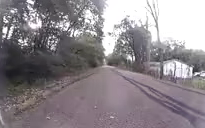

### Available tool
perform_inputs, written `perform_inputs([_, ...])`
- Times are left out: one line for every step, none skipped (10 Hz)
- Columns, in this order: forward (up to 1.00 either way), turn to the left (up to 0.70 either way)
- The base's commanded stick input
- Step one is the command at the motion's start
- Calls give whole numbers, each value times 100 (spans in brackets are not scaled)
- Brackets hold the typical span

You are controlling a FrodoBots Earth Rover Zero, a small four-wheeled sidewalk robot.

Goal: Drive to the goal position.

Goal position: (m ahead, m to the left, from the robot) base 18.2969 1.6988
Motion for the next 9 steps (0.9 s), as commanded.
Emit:
perform_inputs([70, 0])
perform_inputs([70, 0])
perform_inputs([70, 0])
perform_inputs([70, 0])
perform_inputs([70, 0])
perform_inputs([70, 0])
perform_inputs([70, 0])
perform_inputs([70, 0])
perform_inputs([70, 0])
